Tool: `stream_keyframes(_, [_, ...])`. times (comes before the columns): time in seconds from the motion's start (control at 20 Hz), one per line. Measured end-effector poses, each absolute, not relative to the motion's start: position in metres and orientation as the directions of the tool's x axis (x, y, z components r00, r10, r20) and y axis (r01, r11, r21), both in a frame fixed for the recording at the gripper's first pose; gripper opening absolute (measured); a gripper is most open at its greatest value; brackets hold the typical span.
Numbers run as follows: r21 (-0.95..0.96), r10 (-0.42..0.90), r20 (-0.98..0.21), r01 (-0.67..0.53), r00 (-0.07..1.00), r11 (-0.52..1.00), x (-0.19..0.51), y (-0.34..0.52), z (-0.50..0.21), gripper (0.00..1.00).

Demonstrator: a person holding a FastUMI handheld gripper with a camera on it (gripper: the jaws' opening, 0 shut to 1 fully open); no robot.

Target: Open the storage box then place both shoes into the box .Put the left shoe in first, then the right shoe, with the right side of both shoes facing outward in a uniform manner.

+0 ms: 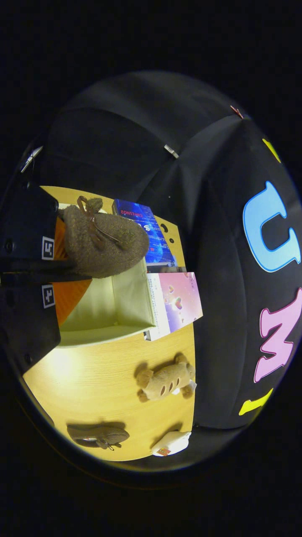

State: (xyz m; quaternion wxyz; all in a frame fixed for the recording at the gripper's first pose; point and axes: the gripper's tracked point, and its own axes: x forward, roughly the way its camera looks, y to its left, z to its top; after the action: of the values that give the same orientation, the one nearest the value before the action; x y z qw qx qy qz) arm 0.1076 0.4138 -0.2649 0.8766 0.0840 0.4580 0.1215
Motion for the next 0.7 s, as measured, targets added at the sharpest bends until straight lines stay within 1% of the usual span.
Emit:
stream_keyframes(0.05, [0.26, 0.289, -0.785, -0.132, 0.547, 0.957, 0.109, 0.417, -0.27, 0.07])
stream_keyframes(0.15, [0.289, 0.319, -0.789, -0.142, 0.524, 0.947, 0.107, 0.428, -0.278, 0.17])
stream_keyframes(0.25, [0.34, 0.382, -0.787, -0.177, 0.485, 0.924, 0.093, 0.441, -0.276, 0.37])
stream_keyframes(0.3, [0.362, 0.414, -0.781, -0.202, 0.468, 0.91, 0.089, 0.448, -0.276, 0.58])
stream_keyframes(0.4, [0.342, 0.419, -0.776, -0.243, 0.472, 0.908, 0.084, 0.443, -0.27, 0.98])
stream_keyframes(0.55, [0.295, 0.411, -0.752, -0.295, 0.515, 0.909, 0.083, 0.418, -0.252, 0.99])
stream_keyframes(0.7, [0.271, 0.413, -0.714, -0.321, 0.566, 0.908, 0.085, 0.386, -0.226, 0.99])
